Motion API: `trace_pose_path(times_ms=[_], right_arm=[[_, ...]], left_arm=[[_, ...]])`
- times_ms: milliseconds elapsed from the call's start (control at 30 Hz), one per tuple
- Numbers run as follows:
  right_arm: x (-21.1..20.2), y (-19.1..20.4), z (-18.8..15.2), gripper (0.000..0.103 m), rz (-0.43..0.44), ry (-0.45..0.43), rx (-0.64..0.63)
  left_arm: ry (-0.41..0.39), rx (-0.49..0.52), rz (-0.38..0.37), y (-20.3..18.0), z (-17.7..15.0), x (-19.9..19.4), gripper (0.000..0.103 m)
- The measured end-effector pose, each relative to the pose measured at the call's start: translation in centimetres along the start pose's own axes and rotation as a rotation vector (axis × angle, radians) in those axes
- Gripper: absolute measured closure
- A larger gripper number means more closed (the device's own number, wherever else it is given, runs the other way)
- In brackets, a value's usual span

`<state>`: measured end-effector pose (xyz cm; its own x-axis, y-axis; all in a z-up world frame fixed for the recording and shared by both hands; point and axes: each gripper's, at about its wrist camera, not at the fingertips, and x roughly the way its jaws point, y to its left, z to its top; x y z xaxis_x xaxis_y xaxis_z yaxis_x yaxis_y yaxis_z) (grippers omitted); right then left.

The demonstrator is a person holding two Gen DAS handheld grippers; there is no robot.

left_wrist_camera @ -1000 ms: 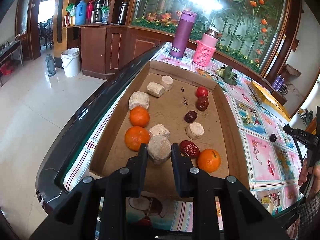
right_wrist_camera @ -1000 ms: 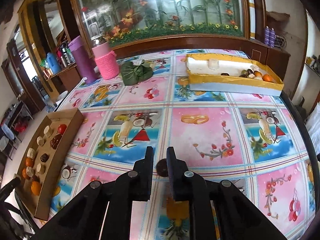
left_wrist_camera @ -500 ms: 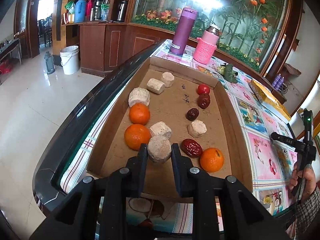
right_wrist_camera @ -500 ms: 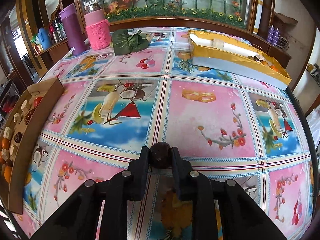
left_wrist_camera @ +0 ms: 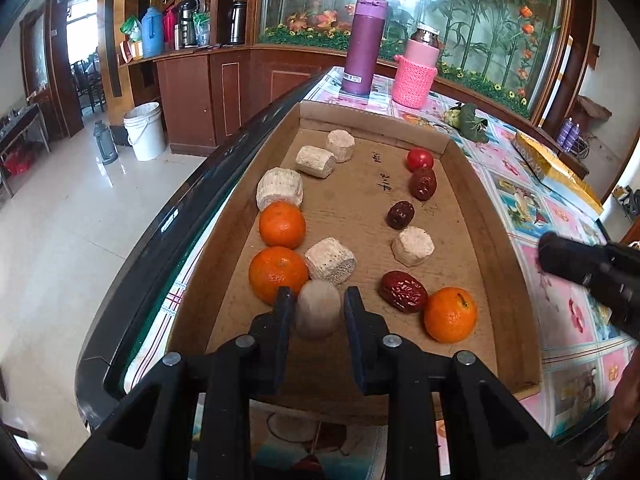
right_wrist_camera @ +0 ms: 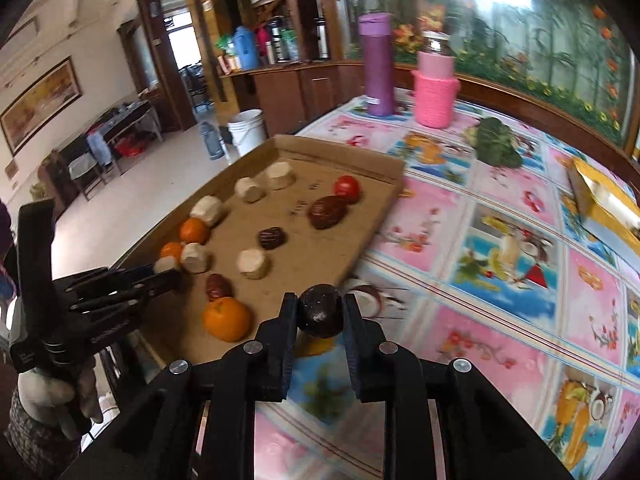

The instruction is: Organize fruits

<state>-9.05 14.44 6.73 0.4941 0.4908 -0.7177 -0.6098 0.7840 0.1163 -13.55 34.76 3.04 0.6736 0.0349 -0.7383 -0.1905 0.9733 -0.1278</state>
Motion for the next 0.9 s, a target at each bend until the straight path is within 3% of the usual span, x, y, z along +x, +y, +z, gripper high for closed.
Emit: trace_pose_path(times_ms=[133,433,633,767,900], right_arm=[[1.2,4.0,-0.5,0.079,0.024,0.013,-0.096],[2.9,6.0,-2.2,0.078,0.007,0.057,-0.149],[3.0,6.5,-2.5,0.076,-0.001,0.060,-0.147],[1.9,6.6,-2.6,0.045,-0.004,0.032,-0.133],[0.2,6.2,-2.9,0.041,-0.022,-0.017,-0.107]], left_arm=[[-0.019,-0.046,-0.019,0.8,0.1,-0.6,0.057],[-0.056,-0.187,-0.051,3.7,0.1,-1.9,0.045],[-0.060,-0.198,-0.054,3.7,0.0,-2.3,0.044],[-0.069,-0.204,-0.048,3.6,-0.2,-3.0,0.043],[-0.095,-0.190,-0.022,3.0,-0.4,-4.2,0.041]])
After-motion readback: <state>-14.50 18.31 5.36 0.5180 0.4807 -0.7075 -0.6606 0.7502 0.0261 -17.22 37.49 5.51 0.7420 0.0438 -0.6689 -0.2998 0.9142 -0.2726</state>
